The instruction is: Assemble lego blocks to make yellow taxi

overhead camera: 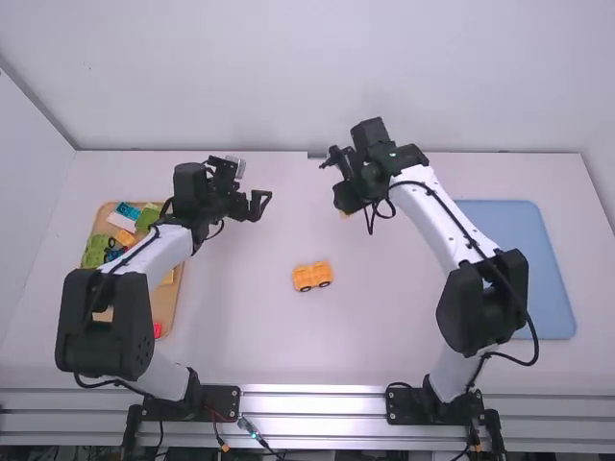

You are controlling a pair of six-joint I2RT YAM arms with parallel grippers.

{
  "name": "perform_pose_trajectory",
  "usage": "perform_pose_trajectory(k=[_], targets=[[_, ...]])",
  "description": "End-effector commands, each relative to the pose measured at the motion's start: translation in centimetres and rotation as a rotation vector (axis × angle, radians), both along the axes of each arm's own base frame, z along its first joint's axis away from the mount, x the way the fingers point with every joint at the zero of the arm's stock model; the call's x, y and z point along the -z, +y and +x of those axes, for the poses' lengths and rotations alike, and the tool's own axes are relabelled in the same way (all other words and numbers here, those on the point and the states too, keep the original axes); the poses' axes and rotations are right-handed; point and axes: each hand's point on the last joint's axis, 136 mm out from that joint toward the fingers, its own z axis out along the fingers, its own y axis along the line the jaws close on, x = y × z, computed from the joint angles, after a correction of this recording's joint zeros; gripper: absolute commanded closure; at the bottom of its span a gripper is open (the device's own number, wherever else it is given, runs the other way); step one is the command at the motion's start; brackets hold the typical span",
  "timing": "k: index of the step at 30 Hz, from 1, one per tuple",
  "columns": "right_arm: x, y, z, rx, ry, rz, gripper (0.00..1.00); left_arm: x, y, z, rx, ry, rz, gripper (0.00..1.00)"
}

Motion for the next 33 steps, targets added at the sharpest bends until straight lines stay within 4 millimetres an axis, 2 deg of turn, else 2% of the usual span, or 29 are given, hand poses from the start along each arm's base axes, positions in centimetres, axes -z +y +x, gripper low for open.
perform_pose_trajectory(k=[1, 5, 9, 10, 11, 16, 17, 20, 21, 22, 25, 28, 33], targets=[[1.9, -1.9, -0.9, 0.030, 0.019, -0.168, 0.84, -2.3, 2.1, 1.9, -0.080, -0.069, 0.052, 0.01], [4.8, -2.0, -3.9, 0.121, 0.147, -0.189, 0.85, -4.2, 2.1, 2.7, -0.082, -0.118, 0.052, 0.01], [7.9, -3.0, -6.1, 0.264, 0.253, -0.203, 0.80, -5.2, 2.0, 3.2, -0.080, -0.161, 0.051, 0.01], [7.9, -3.0, -6.1, 0.264, 0.253, -0.203, 0.80, -5.2, 2.0, 3.2, -0.080, -0.161, 0.051, 0.01], [9.3, -3.4, -6.9, 0.329, 0.284, -0.202, 0.80, -5.2, 2.2, 3.2, -0.084, -0.161, 0.051, 0.01], [12.2, -4.1, -8.0, 0.486, 0.361, -0.142, 0.82, -4.7, 1.9, 2.9, -0.077, -0.136, 0.051, 0.01], [12.6, -4.1, -8.1, 0.510, 0.378, -0.117, 0.82, -4.5, 1.8, 2.8, -0.076, -0.129, 0.051, 0.01], [13.8, -3.9, -8.2, 0.599, 0.431, -0.021, 0.93, -4.1, 1.8, 2.6, -0.075, -0.112, 0.052, 0.01], [13.9, -4.0, -8.2, 0.607, 0.436, -0.015, 0.94, -4.1, 1.8, 2.6, -0.075, -0.112, 0.052, 0.01], [14.3, -4.2, -8.2, 0.629, 0.449, 0.008, 1.00, -4.0, 1.8, 2.6, -0.075, -0.108, 0.052, 0.01], [15.0, -4.7, -8.2, 0.713, 0.479, 0.048, 1.00, -3.9, 1.8, 2.6, -0.075, -0.103, 0.052, 0.01], [15.6, -5.3, -8.4, 0.938, 0.550, 0.099, 1.00, -3.9, 1.8, 2.5, -0.075, -0.101, 0.052, 0.01], [15.7, -5.4, -8.5, 1.148, 0.626, 0.150, 1.00, -3.9, 1.8, 2.6, -0.075, -0.103, 0.052, 0.01]])
